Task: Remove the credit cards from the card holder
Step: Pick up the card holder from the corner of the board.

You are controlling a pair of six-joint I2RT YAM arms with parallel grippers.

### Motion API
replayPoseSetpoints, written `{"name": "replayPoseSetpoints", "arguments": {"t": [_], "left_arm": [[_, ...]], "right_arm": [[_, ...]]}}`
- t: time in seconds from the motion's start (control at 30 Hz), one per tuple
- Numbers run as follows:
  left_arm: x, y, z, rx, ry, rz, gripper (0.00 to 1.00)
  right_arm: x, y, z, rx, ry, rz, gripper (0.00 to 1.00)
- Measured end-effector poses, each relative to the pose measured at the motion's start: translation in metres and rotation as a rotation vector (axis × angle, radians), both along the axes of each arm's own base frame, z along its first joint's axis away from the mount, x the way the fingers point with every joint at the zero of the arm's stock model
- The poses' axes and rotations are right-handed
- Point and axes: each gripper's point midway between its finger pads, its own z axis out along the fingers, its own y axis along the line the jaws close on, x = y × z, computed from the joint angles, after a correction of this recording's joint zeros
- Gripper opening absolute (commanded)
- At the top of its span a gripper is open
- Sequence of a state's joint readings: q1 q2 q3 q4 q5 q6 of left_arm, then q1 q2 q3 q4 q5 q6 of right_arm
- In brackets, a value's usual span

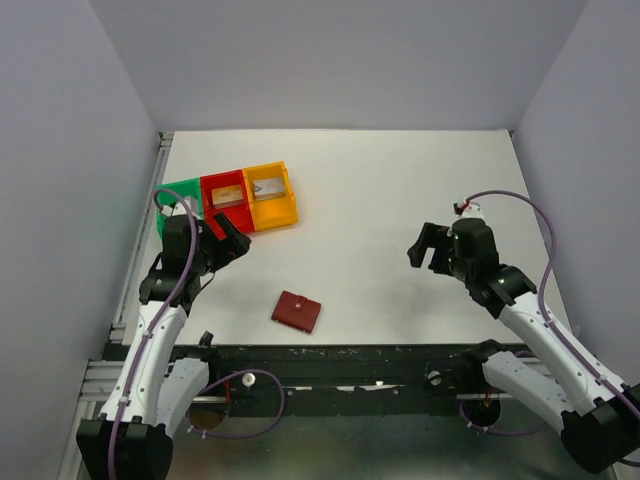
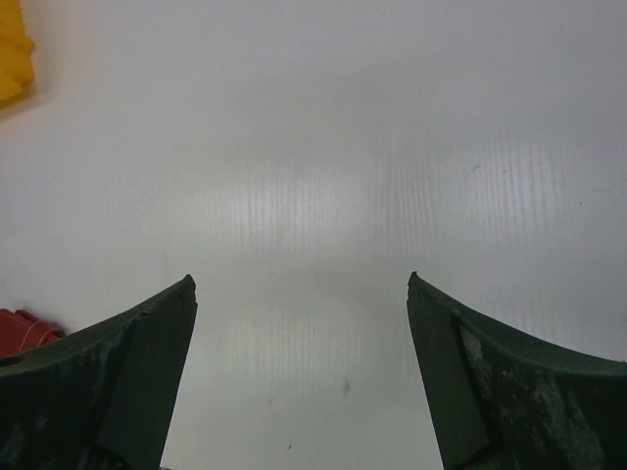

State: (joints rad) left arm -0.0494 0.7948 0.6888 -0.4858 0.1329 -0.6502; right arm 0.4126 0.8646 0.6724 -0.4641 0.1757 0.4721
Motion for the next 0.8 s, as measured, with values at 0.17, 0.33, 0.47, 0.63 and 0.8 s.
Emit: {"name": "replayPoseSetpoints", "arguments": {"t": [0.17,0.33,0.47,0.63,0.8], "left_arm": [[-0.012,-0.027,-0.007,0.045,0.028,-0.092,0.99],[-0.032,-0.067,-0.015,0.059,0.064,-0.202,0.99],[-0.044,-0.077,-0.038,0.034,0.114,-0.197,0.99],[-0.064,-0.075,-0.083,0.013,0.23,-0.155,0.94],[-0.071,-0.073,-0.104,-0.004,0.277,-0.126,0.83]], "right_arm": [[-0.002,0.012,0.012,0.041,-0.046,0.076,0.92],[-0.004,0.022,0.013,0.069,-0.045,0.133,0.88],[-0.009,0.036,0.006,0.118,-0.029,0.197,0.85],[-0.021,0.051,-0.018,0.17,0.036,0.262,0.81],[-0.03,0.072,-0.028,0.217,0.082,0.329,0.8]]}}
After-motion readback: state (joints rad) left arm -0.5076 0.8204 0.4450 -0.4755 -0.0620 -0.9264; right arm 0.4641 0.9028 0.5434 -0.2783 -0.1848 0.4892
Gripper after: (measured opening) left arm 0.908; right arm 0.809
